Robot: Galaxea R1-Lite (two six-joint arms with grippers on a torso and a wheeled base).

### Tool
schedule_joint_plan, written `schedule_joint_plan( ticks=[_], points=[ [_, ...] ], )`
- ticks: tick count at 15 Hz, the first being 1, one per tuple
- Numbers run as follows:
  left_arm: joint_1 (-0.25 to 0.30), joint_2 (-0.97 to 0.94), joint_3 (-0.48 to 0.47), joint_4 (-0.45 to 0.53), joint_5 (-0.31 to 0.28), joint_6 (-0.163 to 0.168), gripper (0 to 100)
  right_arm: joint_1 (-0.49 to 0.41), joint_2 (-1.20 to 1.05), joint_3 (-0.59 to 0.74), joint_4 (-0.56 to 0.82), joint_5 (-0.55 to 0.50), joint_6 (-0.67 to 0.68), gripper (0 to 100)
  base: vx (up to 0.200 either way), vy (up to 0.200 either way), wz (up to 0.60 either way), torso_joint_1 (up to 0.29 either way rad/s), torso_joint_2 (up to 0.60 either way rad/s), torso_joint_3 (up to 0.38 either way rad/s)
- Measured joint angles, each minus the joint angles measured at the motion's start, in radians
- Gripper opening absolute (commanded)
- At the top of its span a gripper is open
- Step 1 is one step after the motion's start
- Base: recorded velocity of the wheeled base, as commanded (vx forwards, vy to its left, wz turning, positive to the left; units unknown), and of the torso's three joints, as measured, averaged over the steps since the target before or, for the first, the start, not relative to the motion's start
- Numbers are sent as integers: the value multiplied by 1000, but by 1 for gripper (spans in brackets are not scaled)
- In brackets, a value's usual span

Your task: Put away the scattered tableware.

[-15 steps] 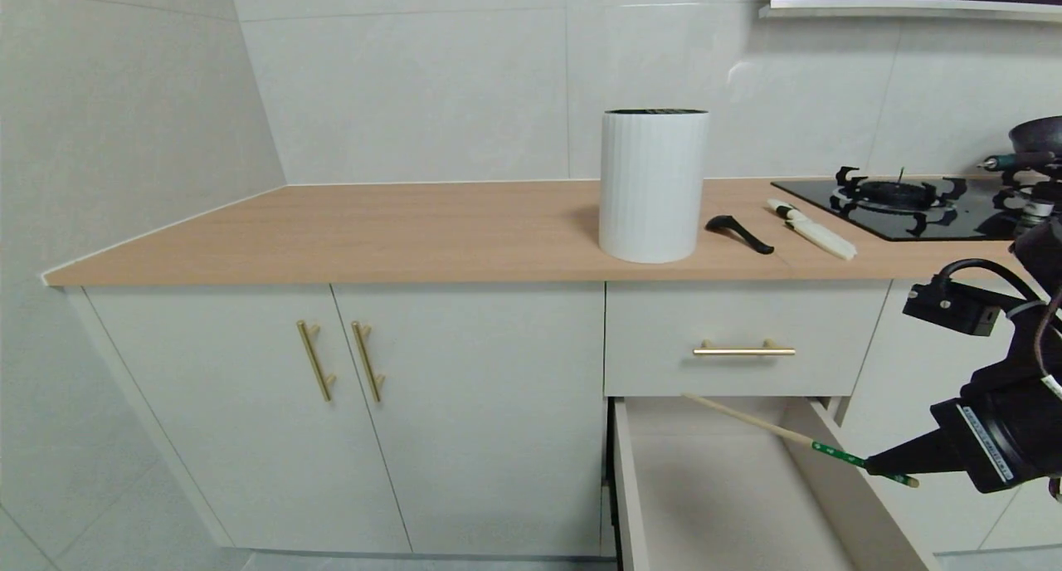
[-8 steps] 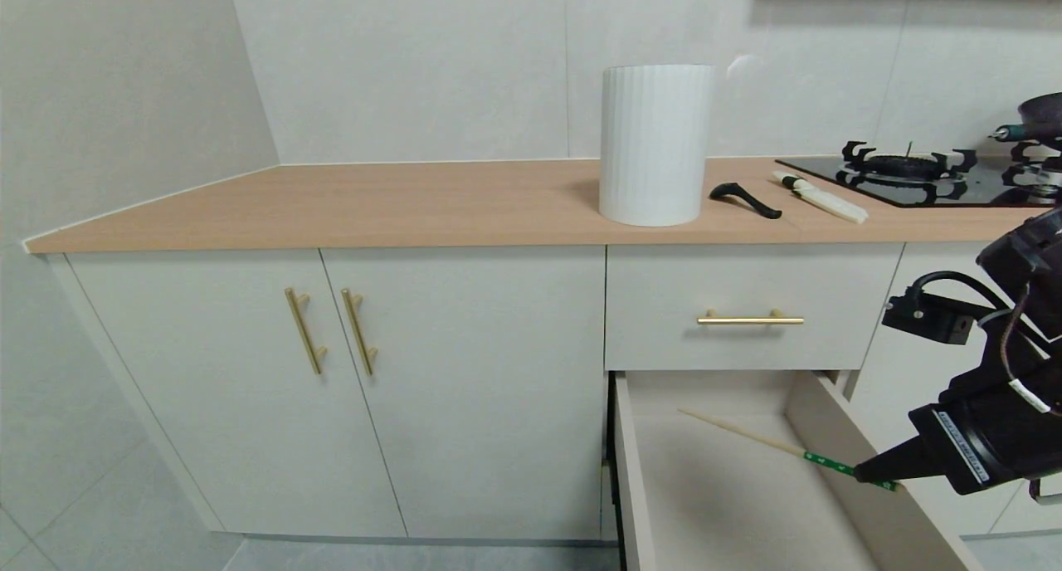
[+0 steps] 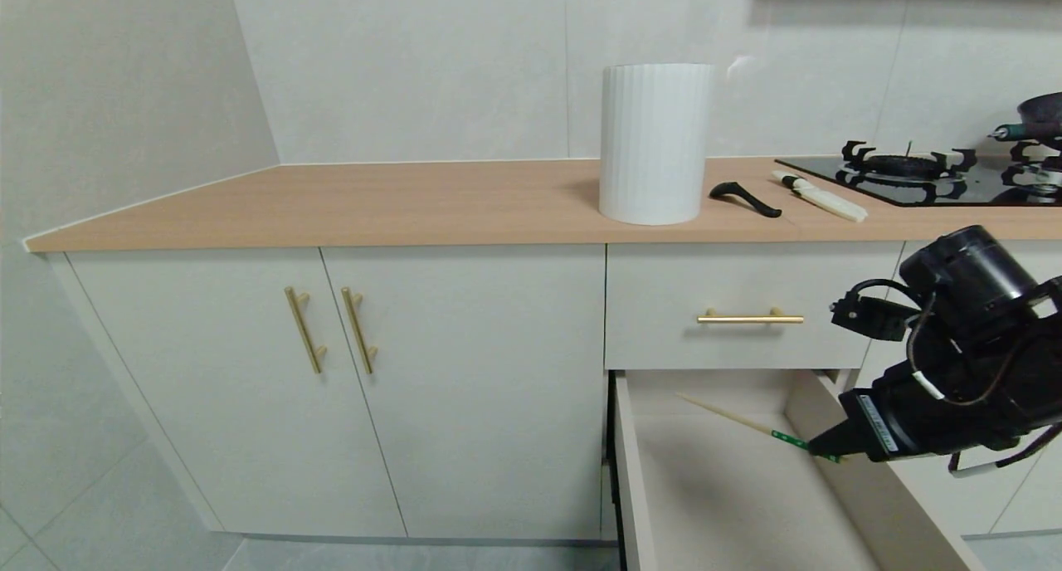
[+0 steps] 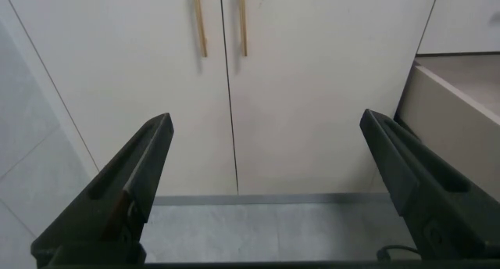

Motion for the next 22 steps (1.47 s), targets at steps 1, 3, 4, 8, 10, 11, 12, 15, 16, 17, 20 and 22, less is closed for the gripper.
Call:
schedule_joint_plan(
  ticks=[1,3,4,8,10,11,12,15,16,17,20,22],
  points=[
    [0,0,0,0,0,0,100,0,42,-2,-26,-23,40,0,0,0,0,0,0,0],
    [0,0,0,0,0,0,100,2,132,-13,-89,-69,104,0,0,0,0,0,0,0],
    [0,0,0,0,0,0,100,7,171,-16,-109,-78,114,0,0,0,0,0,0,0],
    [0,0,0,0,0,0,100,53,342,-19,-237,-102,137,0,0,0,0,0,0,0],
    [0,0,0,0,0,0,100,74,424,-17,-316,-152,150,0,0,0,0,0,0,0],
    [0,0,0,0,0,0,100,84,462,-16,-337,-170,157,0,0,0,0,0,0,0],
    [0,0,0,0,0,0,100,96,495,-15,-353,-179,169,0,0,0,0,0,0,0],
    [0,0,0,0,0,0,100,126,569,-13,-382,-214,190,0,0,0,0,0,0,0],
    [0,0,0,0,0,0,100,138,591,-12,-384,-233,198,0,0,0,0,0,0,0],
    [0,0,0,0,0,0,100,148,610,-11,-384,-246,205,0,0,0,0,0,0,0],
    [0,0,0,0,0,0,100,166,649,-8,-384,-258,210,0,0,0,0,0,0,0],
    [0,0,0,0,0,0,100,176,667,-8,-385,-265,216,0,0,0,0,0,0,0]
  ],
)
